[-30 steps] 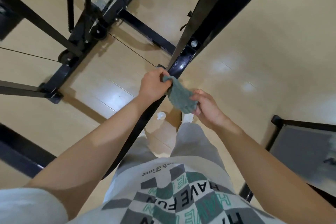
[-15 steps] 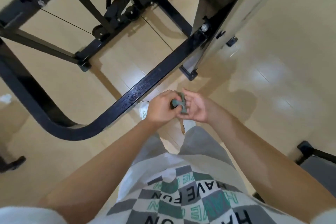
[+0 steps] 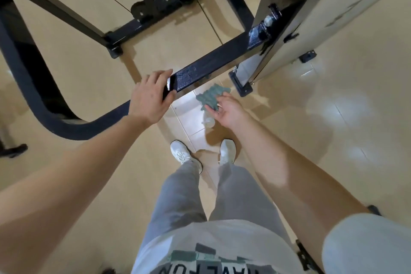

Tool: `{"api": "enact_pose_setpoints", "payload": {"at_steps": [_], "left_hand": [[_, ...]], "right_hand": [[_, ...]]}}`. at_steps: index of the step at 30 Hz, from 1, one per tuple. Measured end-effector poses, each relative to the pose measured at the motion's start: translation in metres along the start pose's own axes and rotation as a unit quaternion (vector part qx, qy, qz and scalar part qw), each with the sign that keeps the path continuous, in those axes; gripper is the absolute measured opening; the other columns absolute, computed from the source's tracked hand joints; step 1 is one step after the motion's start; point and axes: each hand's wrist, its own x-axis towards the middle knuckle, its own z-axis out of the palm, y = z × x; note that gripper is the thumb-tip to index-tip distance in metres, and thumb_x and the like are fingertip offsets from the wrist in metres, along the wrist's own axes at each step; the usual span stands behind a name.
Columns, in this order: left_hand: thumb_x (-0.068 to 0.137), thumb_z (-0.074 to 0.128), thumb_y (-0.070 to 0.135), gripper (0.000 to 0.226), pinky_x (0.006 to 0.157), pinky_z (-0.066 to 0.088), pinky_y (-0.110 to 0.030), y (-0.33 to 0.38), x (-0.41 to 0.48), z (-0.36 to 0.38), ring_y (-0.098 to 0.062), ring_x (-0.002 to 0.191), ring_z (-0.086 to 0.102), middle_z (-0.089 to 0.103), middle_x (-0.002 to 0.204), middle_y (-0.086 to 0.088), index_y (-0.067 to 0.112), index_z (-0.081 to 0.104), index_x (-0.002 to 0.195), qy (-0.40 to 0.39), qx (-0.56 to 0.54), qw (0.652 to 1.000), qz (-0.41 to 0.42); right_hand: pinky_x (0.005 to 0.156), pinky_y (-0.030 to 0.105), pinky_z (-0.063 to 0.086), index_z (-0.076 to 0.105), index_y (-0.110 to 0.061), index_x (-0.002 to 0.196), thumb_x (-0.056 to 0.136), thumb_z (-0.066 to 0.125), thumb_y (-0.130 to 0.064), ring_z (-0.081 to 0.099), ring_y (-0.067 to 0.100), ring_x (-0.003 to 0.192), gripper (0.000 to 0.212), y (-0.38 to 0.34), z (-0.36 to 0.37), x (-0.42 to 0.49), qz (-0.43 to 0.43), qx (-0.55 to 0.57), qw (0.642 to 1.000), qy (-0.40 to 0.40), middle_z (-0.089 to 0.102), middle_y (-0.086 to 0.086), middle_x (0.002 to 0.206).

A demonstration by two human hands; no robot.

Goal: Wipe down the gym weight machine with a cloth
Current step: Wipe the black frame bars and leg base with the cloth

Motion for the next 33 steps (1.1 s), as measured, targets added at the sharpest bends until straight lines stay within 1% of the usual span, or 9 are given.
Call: {"api": "enact_pose_setpoints", "payload": {"at_steps": [2, 5, 9, 12, 15, 19, 23, 27, 33], "left_hand": [[0.099, 0.037, 0.058, 0.06, 0.089, 0.05, -0.049, -0.013, 0.006, 0.006, -0.036, 0.108, 0.058, 0.061, 0.124, -0.009, 0.024, 0.038, 0.15, -0.032, 0.004, 0.999, 0.018], [0.099, 0.026, 0.068, 0.065, 0.083, 0.051, -0.048, -0.028, 0.007, 0.014, -0.036, 0.101, 0.061, 0.066, 0.114, -0.008, 0.028, 0.036, 0.15, -0.03, 0.028, 0.998, 0.052], [0.099, 0.025, 0.068, 0.066, 0.082, 0.05, -0.048, -0.031, 0.009, 0.022, -0.036, 0.101, 0.06, 0.067, 0.111, -0.01, 0.026, 0.038, 0.148, -0.012, 0.007, 0.998, 0.061], [0.1, 0.028, 0.066, 0.064, 0.079, 0.049, -0.048, -0.031, 0.009, 0.021, -0.037, 0.096, 0.059, 0.067, 0.105, -0.012, 0.024, 0.04, 0.147, 0.005, 0.006, 0.998, 0.061], [0.101, 0.029, 0.063, 0.062, 0.076, 0.05, -0.048, -0.029, 0.008, 0.02, -0.037, 0.09, 0.059, 0.065, 0.096, -0.013, 0.024, 0.04, 0.148, 0.015, 0.021, 0.998, 0.059], [0.101, 0.032, 0.06, 0.061, 0.071, 0.048, -0.047, -0.027, 0.009, 0.022, -0.038, 0.087, 0.059, 0.063, 0.091, -0.014, 0.022, 0.041, 0.148, 0.03, 0.042, 0.997, 0.057], [0.101, 0.031, 0.06, 0.062, 0.07, 0.049, -0.047, -0.028, 0.008, 0.023, -0.038, 0.086, 0.06, 0.062, 0.09, -0.014, 0.021, 0.042, 0.148, 0.04, 0.053, 0.996, 0.055], [0.101, 0.03, 0.061, 0.062, 0.071, 0.05, -0.047, -0.028, 0.007, 0.023, -0.038, 0.087, 0.06, 0.062, 0.09, -0.013, 0.022, 0.041, 0.148, 0.035, 0.057, 0.996, 0.054], [0.101, 0.03, 0.06, 0.062, 0.068, 0.048, -0.046, -0.025, 0.005, 0.021, -0.037, 0.087, 0.06, 0.062, 0.088, -0.012, 0.021, 0.043, 0.147, 0.039, 0.058, 0.996, 0.054]], "right_hand": [[0.095, 0.042, 0.057, 0.057, -0.014, 0.124, 0.102, 0.057, -0.015, 0.058, 0.029, 0.115, 0.022, -0.002, 0.01, 0.013, -0.002, 0.044, 0.998, -0.041, 0.054, 0.016, 0.139], [0.108, 0.053, 0.045, 0.056, -0.015, 0.13, 0.104, 0.045, -0.048, 0.053, 0.035, 0.127, 0.043, -0.004, 0.02, 0.022, 0.001, 0.134, 0.986, -0.095, 0.055, 0.017, 0.141], [0.109, 0.062, 0.037, 0.061, -0.016, 0.13, 0.098, 0.033, -0.067, 0.048, 0.038, 0.132, 0.066, -0.014, 0.012, 0.019, 0.008, 0.192, 0.974, -0.116, 0.056, 0.016, 0.141], [0.114, 0.063, 0.027, 0.054, -0.02, 0.138, 0.098, 0.031, -0.067, 0.041, 0.036, 0.14, 0.066, -0.023, 0.002, 0.016, -0.012, 0.226, 0.968, -0.111, 0.051, 0.011, 0.148], [0.118, 0.062, 0.019, 0.055, -0.021, 0.135, 0.099, 0.027, -0.065, 0.035, 0.034, 0.146, 0.064, -0.039, -0.007, 0.017, -0.047, 0.262, 0.956, -0.123, 0.047, 0.01, 0.152], [0.117, 0.061, 0.022, 0.05, -0.02, 0.144, 0.099, 0.024, -0.064, 0.034, 0.035, 0.145, 0.068, -0.068, -0.017, 0.019, -0.09, 0.276, 0.95, -0.116, 0.043, 0.012, 0.154], [0.117, 0.058, 0.025, 0.056, -0.021, 0.139, 0.099, 0.03, -0.063, 0.04, 0.035, 0.14, 0.063, -0.09, -0.021, 0.018, -0.113, 0.294, 0.944, -0.099, 0.048, 0.012, 0.149], [0.116, 0.057, 0.026, 0.059, -0.022, 0.137, 0.1, 0.032, -0.062, 0.043, 0.037, 0.137, 0.06, -0.093, -0.02, 0.018, -0.124, 0.255, 0.955, -0.089, 0.051, 0.012, 0.147], [0.118, 0.058, 0.025, 0.049, -0.025, 0.144, 0.102, 0.031, -0.061, 0.038, 0.033, 0.143, 0.059, -0.085, -0.014, 0.014, -0.102, 0.156, 0.978, -0.097, 0.048, 0.013, 0.15]]}}
